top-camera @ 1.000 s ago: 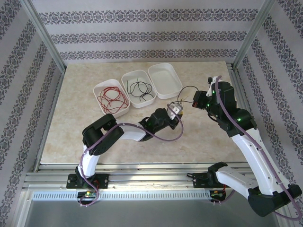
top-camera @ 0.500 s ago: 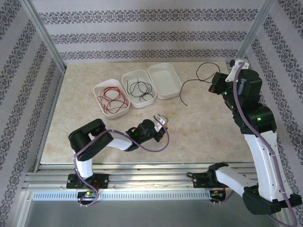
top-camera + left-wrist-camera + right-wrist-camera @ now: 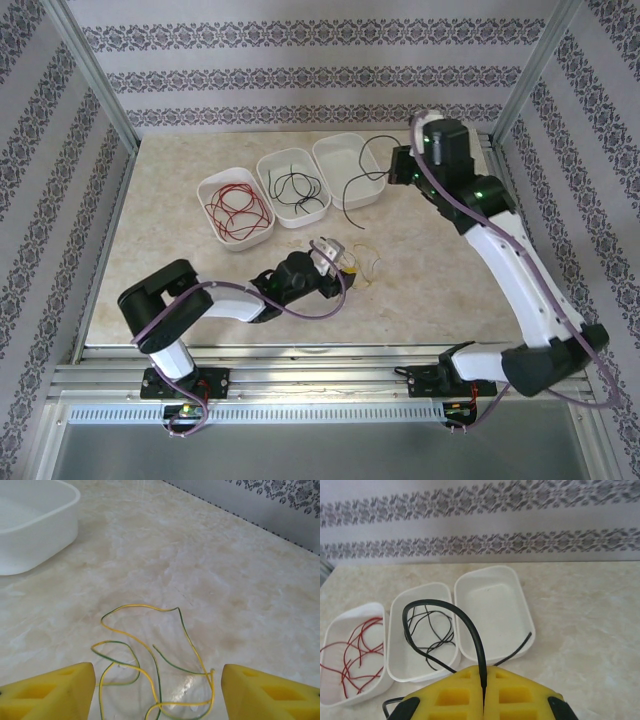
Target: Untangle the cables
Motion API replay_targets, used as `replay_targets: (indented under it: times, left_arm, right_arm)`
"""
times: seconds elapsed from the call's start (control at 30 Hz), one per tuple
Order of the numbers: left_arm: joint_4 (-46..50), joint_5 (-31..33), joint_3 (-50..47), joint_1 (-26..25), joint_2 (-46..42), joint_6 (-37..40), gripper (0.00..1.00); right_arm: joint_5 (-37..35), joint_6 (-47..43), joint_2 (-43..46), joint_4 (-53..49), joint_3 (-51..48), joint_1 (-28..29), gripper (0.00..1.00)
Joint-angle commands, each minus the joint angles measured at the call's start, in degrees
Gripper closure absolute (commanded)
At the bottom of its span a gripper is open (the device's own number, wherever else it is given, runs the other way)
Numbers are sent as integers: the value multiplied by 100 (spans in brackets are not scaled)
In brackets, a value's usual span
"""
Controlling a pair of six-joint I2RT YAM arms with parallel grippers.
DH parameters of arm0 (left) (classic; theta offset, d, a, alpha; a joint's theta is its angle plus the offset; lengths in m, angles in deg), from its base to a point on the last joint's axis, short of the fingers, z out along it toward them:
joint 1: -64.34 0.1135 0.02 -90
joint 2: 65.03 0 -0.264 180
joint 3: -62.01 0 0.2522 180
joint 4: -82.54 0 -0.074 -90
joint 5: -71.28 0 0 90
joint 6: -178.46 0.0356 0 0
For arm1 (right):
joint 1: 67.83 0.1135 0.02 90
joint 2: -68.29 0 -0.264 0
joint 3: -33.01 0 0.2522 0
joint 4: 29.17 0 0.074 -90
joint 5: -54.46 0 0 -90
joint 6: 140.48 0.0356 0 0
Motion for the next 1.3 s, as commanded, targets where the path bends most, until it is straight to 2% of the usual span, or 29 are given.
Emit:
replay_targets:
  times: [0.0, 0.17, 0.27, 0.37, 0.5, 0.6, 0.77, 0.97, 1.27]
  left_arm:
    - [527, 358, -192, 116, -743, -380, 31]
    - [2117, 1316, -207, 226, -2058, -580, 22]
    - [2924, 1915, -209, 312, -2764, -663, 21]
    - [3524, 2408, -254, 450, -3428, -766, 17]
    - [4122, 2941, -292, 634, -4195, -902, 2]
    - [4423, 3129, -294, 738, -4591, -899, 1]
    - [4550, 3294, -378, 809, -4922, -937, 1]
    - [4505, 3305, -419, 855, -4835, -1015, 1]
    - [4373, 3274, -438, 870, -4717, -1055, 1]
  right_arm:
    - [89, -217, -331, 399, 385, 194, 100]
    - [66, -487, -1283, 506, 1004, 481, 100]
    - [128, -628, -1889, 535, 1402, 620, 100]
    - [348, -764, -2493, 585, 1827, 719, 100]
    - [534, -904, -3395, 511, 2575, 776, 100]
    - [639, -1018, -4041, 333, 3216, 793, 100]
    - [505, -1221, -4930, 21, 4125, 810, 100]
    - [334, -1496, -5785, -288, 5026, 802, 100]
    - [490, -1377, -6278, -376, 4988, 893, 100]
